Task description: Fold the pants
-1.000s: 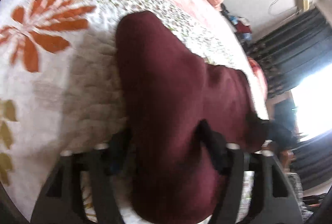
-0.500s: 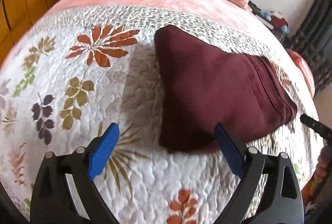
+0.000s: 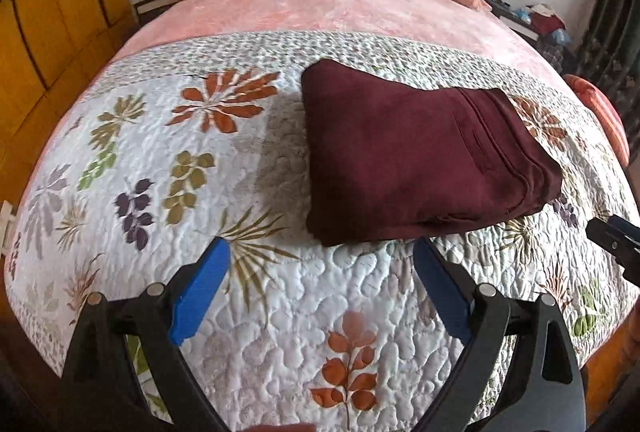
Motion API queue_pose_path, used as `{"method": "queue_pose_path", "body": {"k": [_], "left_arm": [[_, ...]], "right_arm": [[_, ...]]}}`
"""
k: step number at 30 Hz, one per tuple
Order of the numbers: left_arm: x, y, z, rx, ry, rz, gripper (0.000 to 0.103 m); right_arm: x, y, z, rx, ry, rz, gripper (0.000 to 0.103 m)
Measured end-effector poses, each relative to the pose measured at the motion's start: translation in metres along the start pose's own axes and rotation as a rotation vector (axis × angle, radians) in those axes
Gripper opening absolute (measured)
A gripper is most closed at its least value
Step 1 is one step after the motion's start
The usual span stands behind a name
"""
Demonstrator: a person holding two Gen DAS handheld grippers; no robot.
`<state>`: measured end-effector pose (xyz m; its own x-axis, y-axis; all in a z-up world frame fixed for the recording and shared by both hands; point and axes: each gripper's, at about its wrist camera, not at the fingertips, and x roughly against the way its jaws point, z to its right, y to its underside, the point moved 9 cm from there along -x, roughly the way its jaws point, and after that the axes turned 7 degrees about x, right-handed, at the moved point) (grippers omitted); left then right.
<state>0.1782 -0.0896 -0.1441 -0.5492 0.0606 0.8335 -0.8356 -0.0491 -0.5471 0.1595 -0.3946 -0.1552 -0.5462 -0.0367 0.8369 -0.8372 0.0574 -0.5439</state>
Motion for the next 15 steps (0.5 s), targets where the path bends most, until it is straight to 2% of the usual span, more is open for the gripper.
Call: {"method": "queue_pose_path", "body": {"k": [6, 15], "left_arm": [[0.024, 0.0, 0.0, -0.022, -0.049, 0.041, 0.092], [0.056, 0.003, 0.005, -0.013, -0.026, 0.07, 0.092]], "right_arm": [[0.016, 0.002, -0.006, 0.015, 0.018, 0.007, 0.088], [0.034, 0.006, -0.016, 0.013, 0.018, 0.002, 0.088]]}}
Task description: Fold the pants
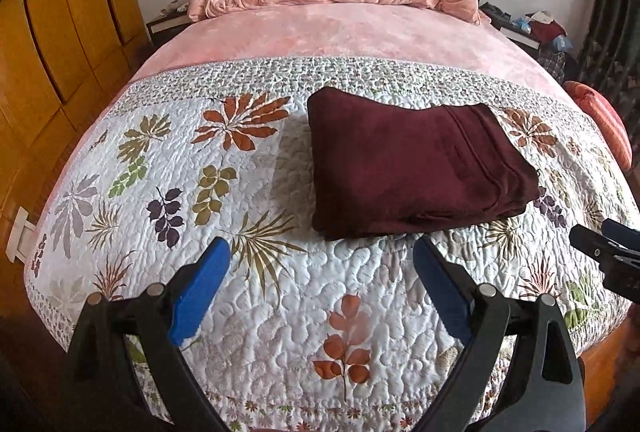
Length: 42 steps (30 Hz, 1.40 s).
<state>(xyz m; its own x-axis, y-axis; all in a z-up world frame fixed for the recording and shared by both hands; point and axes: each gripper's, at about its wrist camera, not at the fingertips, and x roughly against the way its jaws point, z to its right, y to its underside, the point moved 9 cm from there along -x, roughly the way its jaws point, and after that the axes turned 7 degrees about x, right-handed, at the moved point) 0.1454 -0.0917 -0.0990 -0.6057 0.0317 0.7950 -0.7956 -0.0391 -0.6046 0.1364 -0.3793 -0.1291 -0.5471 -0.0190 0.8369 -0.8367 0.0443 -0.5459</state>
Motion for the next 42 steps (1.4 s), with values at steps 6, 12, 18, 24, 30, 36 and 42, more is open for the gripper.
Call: {"method": "queue_pose_path", "body": {"k": [6, 12, 18, 24, 30, 36, 42], "left_arm": [[0.009, -0.003, -0.002, 0.002, -0.008, 0.02, 0.092], [0.007, -0.004, -0.004, 0.003, -0.011, 0.015, 0.092], [0.006, -0.003, -0.003, -0.004, -0.013, 0.013, 0.092], [0.004, -0.001, -0.002, -0.009, -0.012, 0.005, 0.092], [0.001, 0.0, -0.001, -0.014, -0.013, 0.0, 0.092], [0.0, 0.001, 0.0, -0.021, -0.009, -0.004, 0.092], [-0.003, 0.002, 0.0, -0.02, -0.013, -0.01, 0.092]], "right_arm": [[0.012, -0.002, -0.007, 0.021, 0.005, 0.01, 0.089], [0.015, -0.007, -0.008, 0.027, 0.008, 0.014, 0.089], [0.01, -0.006, -0.005, 0.013, 0.006, 0.002, 0.09], [0.007, -0.004, -0.007, 0.012, 0.001, -0.003, 0.09], [0.006, -0.003, -0.009, 0.022, -0.003, -0.004, 0.09], [0.005, -0.003, -0.009, 0.022, -0.004, -0.008, 0.09], [0.004, -0.003, -0.009, 0.019, -0.004, -0.008, 0.09]]}}
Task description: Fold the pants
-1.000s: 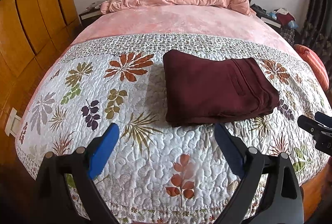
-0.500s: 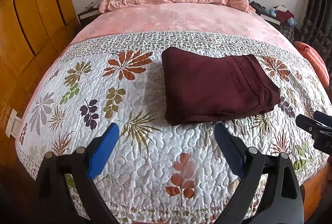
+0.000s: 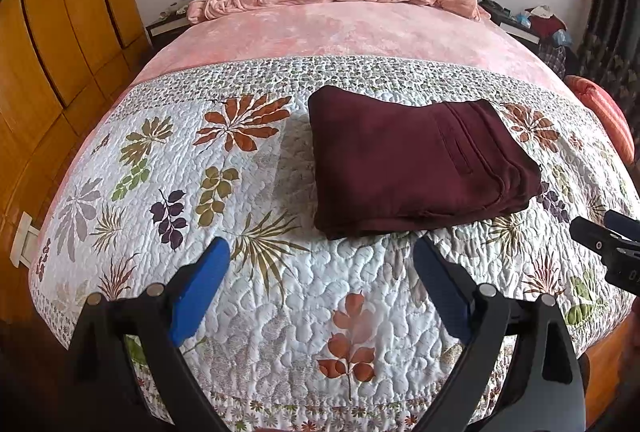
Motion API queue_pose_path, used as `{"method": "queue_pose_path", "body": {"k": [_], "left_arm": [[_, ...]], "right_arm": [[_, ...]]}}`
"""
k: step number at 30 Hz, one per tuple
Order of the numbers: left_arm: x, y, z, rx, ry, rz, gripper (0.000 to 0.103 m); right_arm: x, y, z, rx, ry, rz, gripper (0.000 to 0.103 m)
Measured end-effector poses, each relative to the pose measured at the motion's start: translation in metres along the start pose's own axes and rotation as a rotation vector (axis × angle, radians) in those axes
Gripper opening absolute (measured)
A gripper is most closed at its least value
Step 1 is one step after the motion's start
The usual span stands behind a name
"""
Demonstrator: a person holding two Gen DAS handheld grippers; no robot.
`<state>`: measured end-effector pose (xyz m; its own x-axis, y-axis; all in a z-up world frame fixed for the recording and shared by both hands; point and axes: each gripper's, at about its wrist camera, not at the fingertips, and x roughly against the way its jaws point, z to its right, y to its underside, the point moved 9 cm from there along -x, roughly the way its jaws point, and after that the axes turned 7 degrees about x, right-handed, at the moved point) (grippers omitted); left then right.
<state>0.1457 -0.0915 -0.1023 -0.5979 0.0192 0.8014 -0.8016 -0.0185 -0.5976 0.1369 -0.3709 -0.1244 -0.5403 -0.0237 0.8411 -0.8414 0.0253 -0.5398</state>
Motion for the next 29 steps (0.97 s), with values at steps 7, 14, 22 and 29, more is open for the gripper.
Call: {"method": "queue_pose_path", "body": {"k": [7, 14, 22, 29], "left_arm": [[-0.0027, -0.0008, -0.0013, 0.0, 0.0, -0.003, 0.092], [-0.0049, 0.0002, -0.0009, -0.001, 0.002, -0.009, 0.092], [-0.0058, 0.0014, 0.0007, -0.003, 0.012, -0.015, 0.093], [-0.0033, 0.0007, 0.0009, -0.004, 0.016, -0.015, 0.094]], "right_arm": [[-0.0038, 0.001, 0.0025, -0.003, 0.003, -0.007, 0.09], [-0.0036, 0.002, 0.0011, -0.004, 0.005, -0.009, 0.09], [-0.0077, 0.0024, 0.0025, 0.007, 0.006, -0.019, 0.09], [-0.0081, 0.0027, 0.0027, 0.008, 0.006, -0.021, 0.091]]}}
